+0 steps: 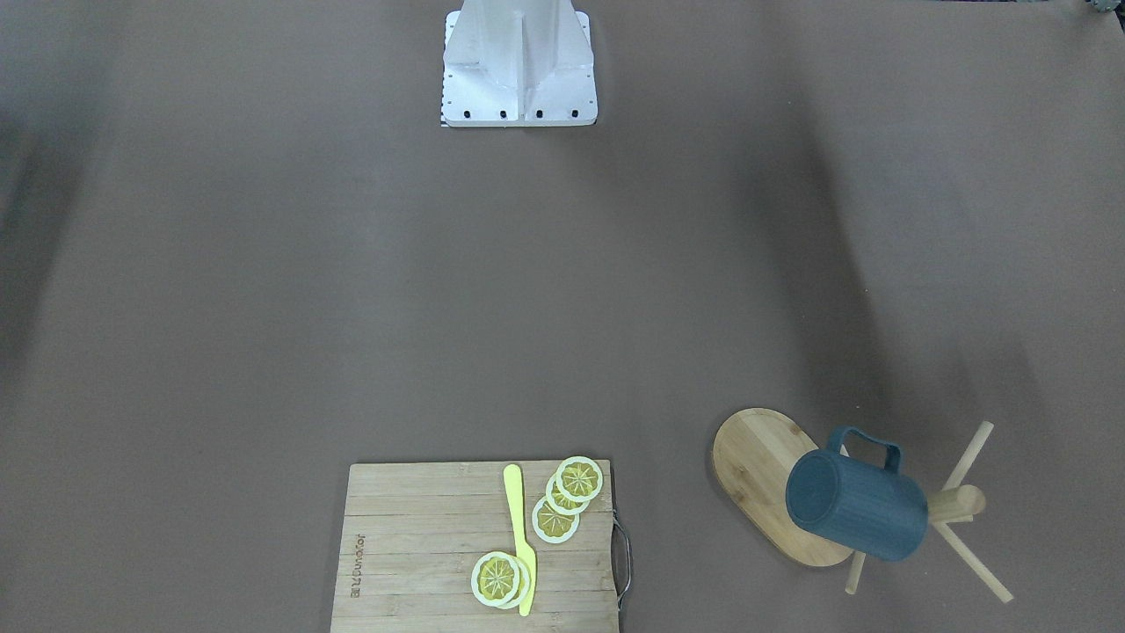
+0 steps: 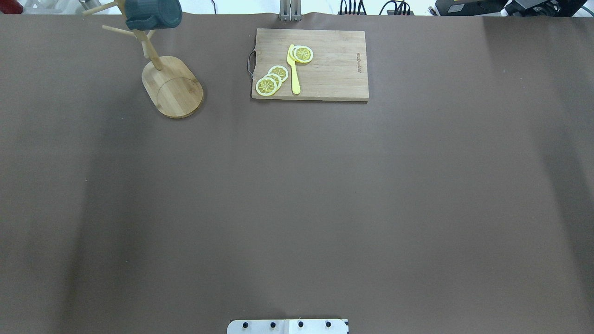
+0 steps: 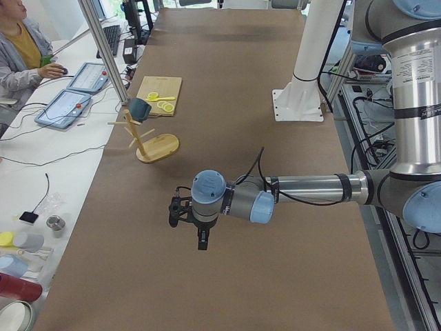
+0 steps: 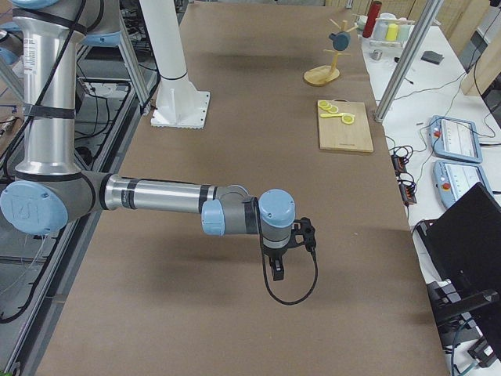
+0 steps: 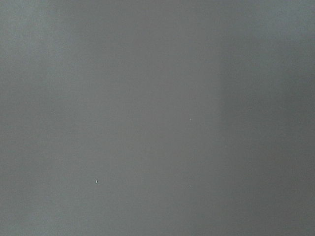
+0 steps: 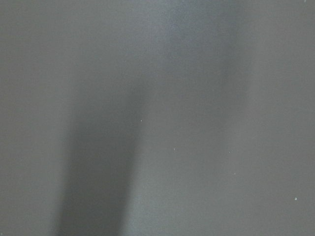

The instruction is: Hang cup on storage rack

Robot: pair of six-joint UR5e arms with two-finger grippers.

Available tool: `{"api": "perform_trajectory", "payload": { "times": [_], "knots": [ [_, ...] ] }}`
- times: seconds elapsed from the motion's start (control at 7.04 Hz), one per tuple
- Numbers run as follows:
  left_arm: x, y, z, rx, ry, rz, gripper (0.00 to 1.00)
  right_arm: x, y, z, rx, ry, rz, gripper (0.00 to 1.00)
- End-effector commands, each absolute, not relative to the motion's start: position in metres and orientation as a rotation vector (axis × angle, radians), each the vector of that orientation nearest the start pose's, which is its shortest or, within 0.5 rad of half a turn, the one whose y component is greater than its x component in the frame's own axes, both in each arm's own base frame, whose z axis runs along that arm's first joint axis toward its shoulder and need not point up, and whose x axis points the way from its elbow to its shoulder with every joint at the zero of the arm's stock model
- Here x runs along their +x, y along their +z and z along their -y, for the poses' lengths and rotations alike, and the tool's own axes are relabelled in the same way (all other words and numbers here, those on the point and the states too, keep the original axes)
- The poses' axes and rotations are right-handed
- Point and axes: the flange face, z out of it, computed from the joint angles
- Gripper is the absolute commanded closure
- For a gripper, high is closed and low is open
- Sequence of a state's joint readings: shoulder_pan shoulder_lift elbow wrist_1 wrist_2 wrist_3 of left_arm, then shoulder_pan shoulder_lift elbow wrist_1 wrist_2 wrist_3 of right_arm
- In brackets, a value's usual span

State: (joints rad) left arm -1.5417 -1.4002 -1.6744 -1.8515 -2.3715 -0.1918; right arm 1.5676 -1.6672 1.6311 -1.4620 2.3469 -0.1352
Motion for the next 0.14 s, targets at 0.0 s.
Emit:
{"api": "perform_trajectory", "payload": {
  "times": [0.0],
  "knots": [
    [-0.0492, 0.6551, 0.4323, 0.111, -0.069, -0.815, 0.02, 0.0656, 0.6631, 0.4548, 0.118, -0.152, 0.77, 0.0]
  ]
}}
